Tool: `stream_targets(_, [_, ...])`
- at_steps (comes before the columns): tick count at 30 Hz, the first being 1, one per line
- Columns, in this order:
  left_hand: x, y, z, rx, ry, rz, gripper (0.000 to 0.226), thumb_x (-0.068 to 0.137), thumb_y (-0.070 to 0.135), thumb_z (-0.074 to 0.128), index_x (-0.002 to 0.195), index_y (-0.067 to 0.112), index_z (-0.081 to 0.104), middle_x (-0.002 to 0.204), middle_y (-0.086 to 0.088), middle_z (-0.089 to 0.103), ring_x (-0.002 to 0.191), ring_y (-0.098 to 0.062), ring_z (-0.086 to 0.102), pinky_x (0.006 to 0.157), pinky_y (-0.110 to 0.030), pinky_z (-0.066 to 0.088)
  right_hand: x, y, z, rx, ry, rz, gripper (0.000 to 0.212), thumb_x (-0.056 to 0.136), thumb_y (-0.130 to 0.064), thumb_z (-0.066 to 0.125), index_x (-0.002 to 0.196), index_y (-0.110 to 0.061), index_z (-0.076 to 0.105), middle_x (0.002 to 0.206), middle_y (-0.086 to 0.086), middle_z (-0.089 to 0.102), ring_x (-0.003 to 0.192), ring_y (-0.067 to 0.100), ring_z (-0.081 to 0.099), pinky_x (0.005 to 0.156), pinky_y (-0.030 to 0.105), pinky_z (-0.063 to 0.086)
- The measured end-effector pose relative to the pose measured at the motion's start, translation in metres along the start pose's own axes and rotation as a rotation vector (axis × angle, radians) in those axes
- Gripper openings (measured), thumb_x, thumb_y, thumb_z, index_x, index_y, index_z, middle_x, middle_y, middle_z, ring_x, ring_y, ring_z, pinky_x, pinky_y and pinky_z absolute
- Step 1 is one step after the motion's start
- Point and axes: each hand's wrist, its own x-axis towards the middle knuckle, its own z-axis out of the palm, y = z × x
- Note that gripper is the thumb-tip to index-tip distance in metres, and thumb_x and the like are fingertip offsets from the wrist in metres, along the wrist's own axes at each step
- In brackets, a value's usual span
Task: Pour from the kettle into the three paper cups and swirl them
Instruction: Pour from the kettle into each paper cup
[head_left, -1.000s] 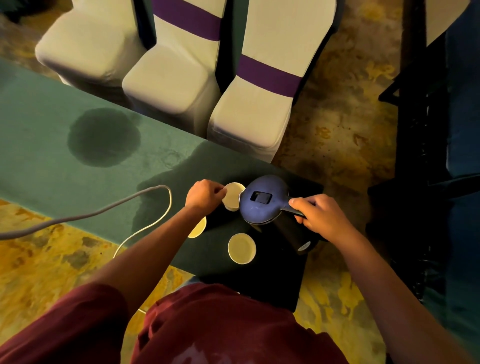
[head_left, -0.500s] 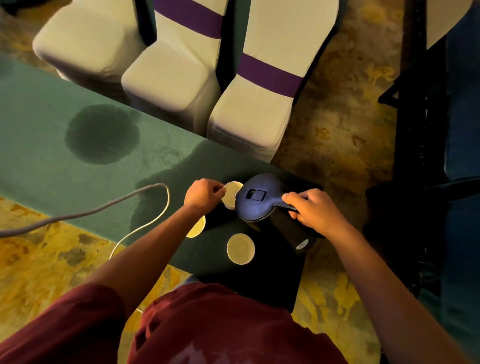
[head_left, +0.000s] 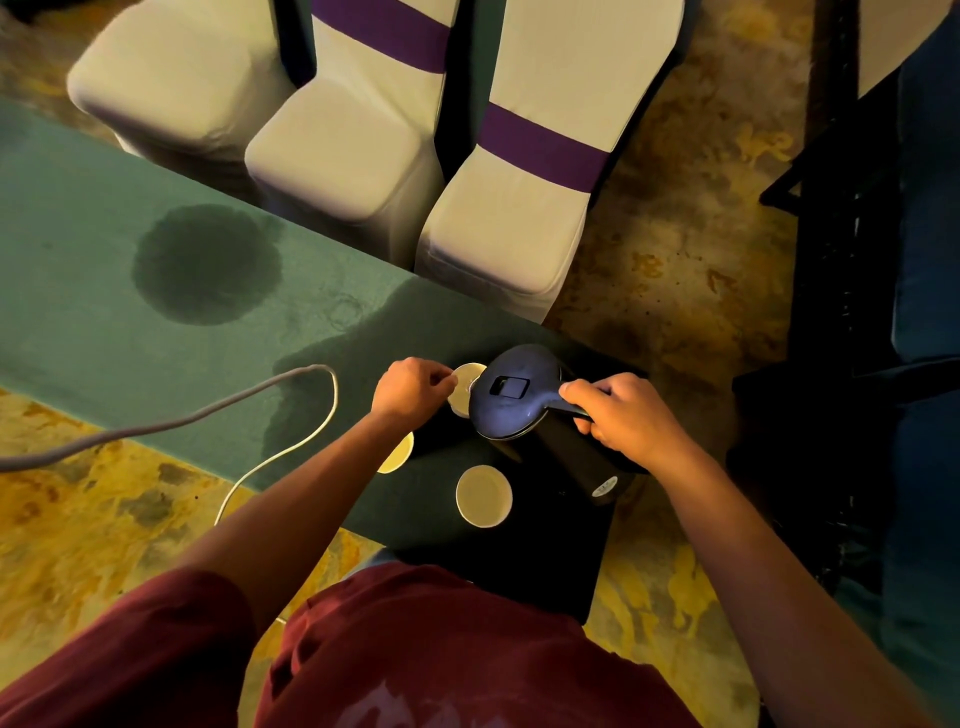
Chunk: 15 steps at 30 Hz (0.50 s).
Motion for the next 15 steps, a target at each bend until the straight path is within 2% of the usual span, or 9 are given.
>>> stream_targets(9, [-0.0003, -0.0024, 0.0001, -0.006, 0.009, 0.016, 0.023, 0.095, 0.031, 0.061, 0.110, 0.021, 0.076, 0.101, 0.000, 0.075, 0.085, -0.016, 0.069, 0.074, -0.034, 0.058, -0.0009, -0.0011, -0.0019, 0.041, 0.008, 0.030, 0.056, 0.090, -0.039, 0.058, 0.037, -0.022, 0.056, 0.037, -0.006, 0.047, 0.053, 0.020, 0.050, 0.065, 0.040, 0.042])
stream_targets(12, [-0.0014, -0.0023, 0.0008, -0.017, 0.022, 0.011, 0.021, 0.094, 0.031, 0.062, 0.107, 0.022, 0.076, 0.096, 0.001, 0.074, 0.080, -0.013, 0.066, 0.066, -0.027, 0.048, -0.0024, -0.0007, -0.0015, 0.043, -0.005, 0.029, 0.058, 0.091, -0.037, 0.058, 0.036, -0.021, 0.055, 0.037, -0.007, 0.047, 0.050, 0.018, 0.047, 0.066, 0.039, 0.043])
stream_targets(15, [-0.0021, -0.0026, 0.0006, -0.010, 0.025, 0.008, 0.020, 0.094, 0.032, 0.062, 0.106, 0.023, 0.076, 0.094, 0.003, 0.074, 0.078, -0.012, 0.065, 0.063, -0.025, 0.044, -0.0031, -0.0010, -0.0018, 0.042, -0.001, 0.035, 0.051, 0.090, -0.038, 0.059, 0.044, -0.017, 0.059, 0.041, -0.004, 0.051, 0.051, 0.018, 0.050, 0.062, 0.037, 0.040])
